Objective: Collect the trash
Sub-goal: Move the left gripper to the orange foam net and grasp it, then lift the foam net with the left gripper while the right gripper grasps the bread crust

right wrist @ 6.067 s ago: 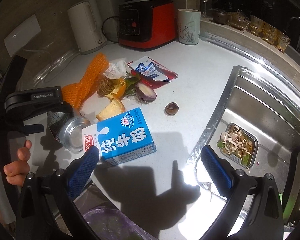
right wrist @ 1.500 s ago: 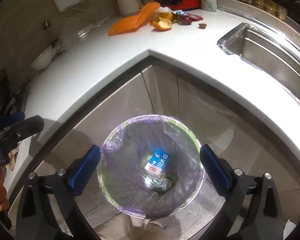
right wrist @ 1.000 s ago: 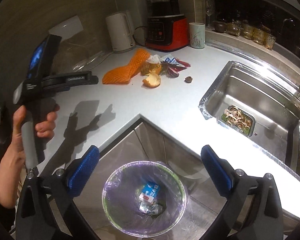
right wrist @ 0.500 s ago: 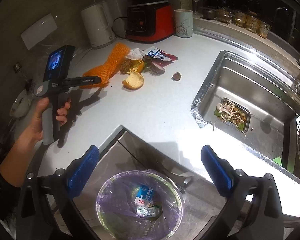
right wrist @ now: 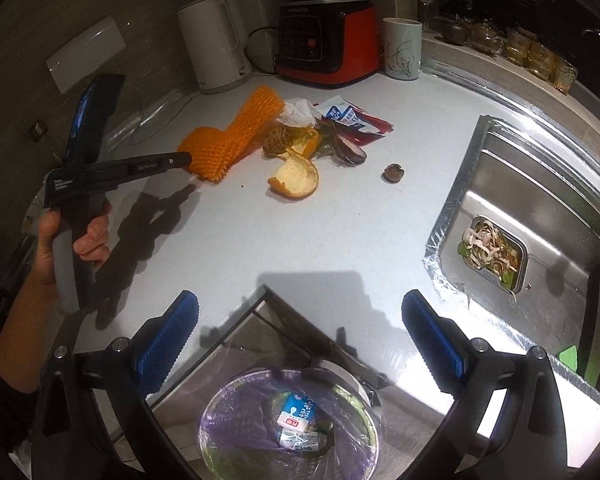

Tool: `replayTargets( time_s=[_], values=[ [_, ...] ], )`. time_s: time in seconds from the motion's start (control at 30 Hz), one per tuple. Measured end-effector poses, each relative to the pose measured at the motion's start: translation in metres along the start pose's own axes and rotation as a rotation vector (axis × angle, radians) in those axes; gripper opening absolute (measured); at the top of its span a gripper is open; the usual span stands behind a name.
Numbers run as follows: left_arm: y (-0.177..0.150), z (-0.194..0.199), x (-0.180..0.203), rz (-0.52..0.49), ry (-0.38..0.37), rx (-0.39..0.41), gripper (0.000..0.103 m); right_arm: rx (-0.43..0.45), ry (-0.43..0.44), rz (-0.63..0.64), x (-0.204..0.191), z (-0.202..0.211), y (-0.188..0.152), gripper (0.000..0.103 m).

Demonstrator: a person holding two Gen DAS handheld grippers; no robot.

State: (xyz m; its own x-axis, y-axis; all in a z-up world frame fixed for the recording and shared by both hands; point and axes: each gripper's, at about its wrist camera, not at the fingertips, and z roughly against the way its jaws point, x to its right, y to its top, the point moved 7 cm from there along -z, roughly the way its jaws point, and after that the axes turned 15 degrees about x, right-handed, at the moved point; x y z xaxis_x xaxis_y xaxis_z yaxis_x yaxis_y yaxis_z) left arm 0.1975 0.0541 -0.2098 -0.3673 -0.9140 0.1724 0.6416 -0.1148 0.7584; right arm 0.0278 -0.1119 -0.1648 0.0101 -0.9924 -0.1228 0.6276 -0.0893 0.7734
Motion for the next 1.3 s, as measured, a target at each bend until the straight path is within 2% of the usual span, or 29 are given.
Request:
replayTargets(
  time_s=[0.07,0.13,0.17,0.2,0.27,0.3,0.37,0.57,0.63,0.67,0.7,0.77,0.8,0.83,0.87,1.1,1.3],
  values=[
    [0.001,0.002,-0.006,0.019,0.006,-0.001,0.002,0.004,0.01,-0.007,-0.002,-0.005,0.005,0.101],
    [0.004,-0.005,-0.017,0.06,0.014,-0.026,0.027,0.004,0.014,-0.019,-0.002,-0.009,0.007,0.101],
    [0.005,-0.007,-0.021,0.087,0.018,-0.029,0.061,0.004,0.015,-0.025,-0.003,-0.011,0.008,0.101],
    [0.008,-0.009,-0.026,0.118,0.032,-0.022,0.082,0.004,0.015,-0.03,-0.003,-0.012,0.008,0.101],
    [0.012,-0.012,-0.033,0.175,0.054,-0.004,0.087,-0.001,0.013,-0.037,-0.002,-0.015,0.007,0.101],
    [0.012,-0.016,-0.035,0.215,0.051,-0.022,0.09,-0.005,0.01,-0.041,0.0,-0.017,0.006,0.101],
    [0.015,-0.028,-0.042,0.306,0.07,-0.047,0.09,-0.015,0.007,-0.055,0.002,-0.022,0.004,0.101],
    [0.013,-0.065,-0.068,0.566,0.187,-0.132,0.09,-0.028,0.006,-0.097,0.009,-0.032,0.0,0.101],
    [0.013,-0.073,-0.072,0.612,0.215,-0.142,0.09,-0.032,0.004,-0.101,0.01,-0.034,0.0,0.101],
    [0.013,-0.077,-0.073,0.618,0.231,-0.151,0.088,-0.034,0.003,-0.103,0.011,-0.036,-0.001,0.101],
    [0.013,-0.081,-0.072,0.616,0.24,-0.16,0.074,-0.036,0.003,-0.106,0.011,-0.037,-0.001,0.101],
    [0.014,-0.086,-0.07,0.586,0.266,-0.178,0.057,-0.038,0.003,-0.111,0.013,-0.039,-0.001,0.101],
    [0.017,-0.085,-0.068,0.567,0.272,-0.165,0.039,-0.038,0.002,-0.113,0.015,-0.04,0.0,0.101],
    [0.018,-0.086,-0.065,0.557,0.251,-0.166,0.027,-0.037,0.004,-0.114,0.015,-0.041,0.0,0.101],
    [0.018,-0.087,-0.062,0.561,0.223,-0.184,0.022,-0.035,0.006,-0.115,0.016,-0.042,0.001,0.101],
    [0.025,-0.061,-0.06,0.598,0.155,-0.151,0.018,0.005,0.034,-0.069,0.012,-0.055,0.019,0.101],
    [0.027,-0.02,-0.057,0.572,0.107,-0.124,0.018,0.049,0.091,0.058,-0.005,-0.089,0.036,0.099]
  ],
)
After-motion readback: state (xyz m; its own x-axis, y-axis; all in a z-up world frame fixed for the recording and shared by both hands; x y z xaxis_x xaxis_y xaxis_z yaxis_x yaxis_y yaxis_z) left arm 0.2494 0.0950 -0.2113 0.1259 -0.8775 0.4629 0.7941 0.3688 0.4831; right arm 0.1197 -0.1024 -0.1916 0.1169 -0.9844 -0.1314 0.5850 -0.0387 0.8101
